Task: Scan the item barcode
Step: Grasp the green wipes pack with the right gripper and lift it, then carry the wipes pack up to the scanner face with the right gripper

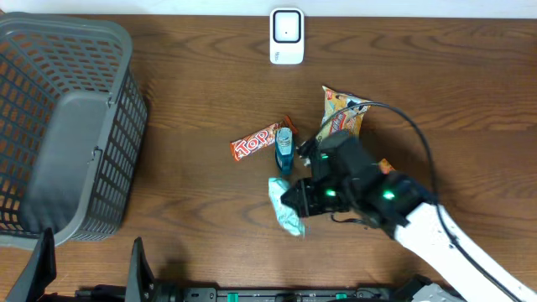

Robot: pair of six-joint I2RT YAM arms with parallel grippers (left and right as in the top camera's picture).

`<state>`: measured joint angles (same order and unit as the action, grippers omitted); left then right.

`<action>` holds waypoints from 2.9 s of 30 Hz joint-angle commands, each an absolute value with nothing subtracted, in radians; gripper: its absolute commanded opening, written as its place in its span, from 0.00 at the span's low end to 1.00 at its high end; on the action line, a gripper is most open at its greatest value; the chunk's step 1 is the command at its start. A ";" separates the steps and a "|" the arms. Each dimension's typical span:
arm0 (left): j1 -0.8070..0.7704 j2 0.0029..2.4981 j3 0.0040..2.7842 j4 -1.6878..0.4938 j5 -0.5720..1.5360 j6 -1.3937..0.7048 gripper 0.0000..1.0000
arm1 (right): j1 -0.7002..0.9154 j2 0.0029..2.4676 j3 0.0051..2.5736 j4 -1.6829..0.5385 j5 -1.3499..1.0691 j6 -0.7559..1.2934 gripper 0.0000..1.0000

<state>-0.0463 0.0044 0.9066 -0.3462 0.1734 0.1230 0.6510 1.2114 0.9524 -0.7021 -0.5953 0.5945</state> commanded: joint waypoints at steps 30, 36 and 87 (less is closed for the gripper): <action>-0.042 0.003 0.902 -0.333 0.163 0.110 0.98 | 0.268 1.178 0.966 -0.525 -1.365 1.378 0.01; -0.007 0.003 0.888 -0.333 0.162 0.117 0.98 | 0.231 1.178 0.966 -0.472 -1.375 1.227 0.01; 0.073 0.163 0.241 -0.067 0.421 -0.002 0.98 | 0.258 1.316 0.967 0.017 -0.089 0.316 0.01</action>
